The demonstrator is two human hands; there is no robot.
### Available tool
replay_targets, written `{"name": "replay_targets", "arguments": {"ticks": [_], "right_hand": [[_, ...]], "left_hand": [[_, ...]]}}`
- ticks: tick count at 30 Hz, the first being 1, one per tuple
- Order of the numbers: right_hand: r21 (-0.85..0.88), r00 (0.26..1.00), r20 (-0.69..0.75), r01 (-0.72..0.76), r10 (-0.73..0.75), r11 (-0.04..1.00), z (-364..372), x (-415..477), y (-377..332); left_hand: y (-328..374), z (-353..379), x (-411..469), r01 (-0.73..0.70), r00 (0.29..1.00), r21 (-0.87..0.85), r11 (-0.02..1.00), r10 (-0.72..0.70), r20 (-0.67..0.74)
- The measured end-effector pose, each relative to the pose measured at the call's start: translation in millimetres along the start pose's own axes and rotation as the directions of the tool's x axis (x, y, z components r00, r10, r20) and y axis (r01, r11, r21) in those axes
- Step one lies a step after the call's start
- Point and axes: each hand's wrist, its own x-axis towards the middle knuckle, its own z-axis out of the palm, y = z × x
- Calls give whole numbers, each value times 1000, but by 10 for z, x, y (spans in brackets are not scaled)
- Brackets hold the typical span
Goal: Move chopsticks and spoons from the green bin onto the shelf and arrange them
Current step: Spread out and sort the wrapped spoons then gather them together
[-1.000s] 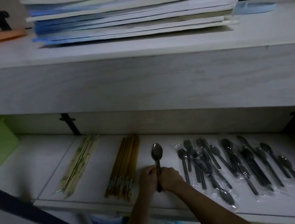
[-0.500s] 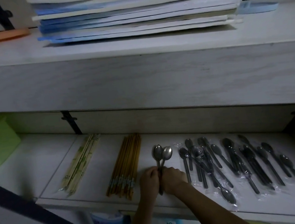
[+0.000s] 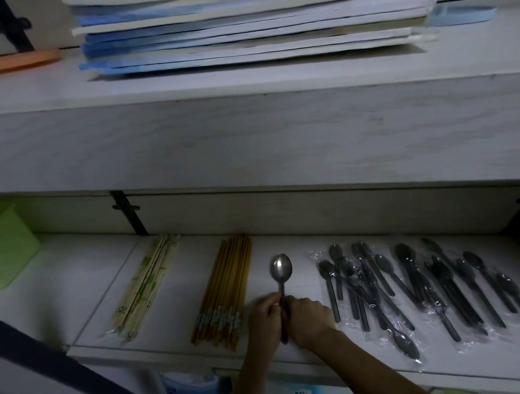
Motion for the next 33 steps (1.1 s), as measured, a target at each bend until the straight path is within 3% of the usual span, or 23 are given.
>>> {"name": "replay_targets", "arguments": {"ticks": [13,16,20,22,27,33], "right_hand": [[68,1000,-4,-23,23,997,-50,-74,24],[103,987,-159,-22,39,994,-148,-111,153],[156,898,-426,-51,114,986,-312,-90,605],[108,894,-415,-137,170,985,-353,-96,833],[-8,926,-312,-227,213,974,-285,-163,1023],[73,910,-308,-267,276,961,-315,-95,1074]], "left_hand": [[-57,29,-1,-12,1000,30,999,12,1],[-41,11,-11,-11,998,72,997,16,-63],[111,4,-103,-77,978,80,994,91,-188],[193,93,-154,-127,978,103,987,142,-156],[271,485,-194,-180,981,284,942,152,120],[446,797,-135,-155,987,397,905,120,110]]}}
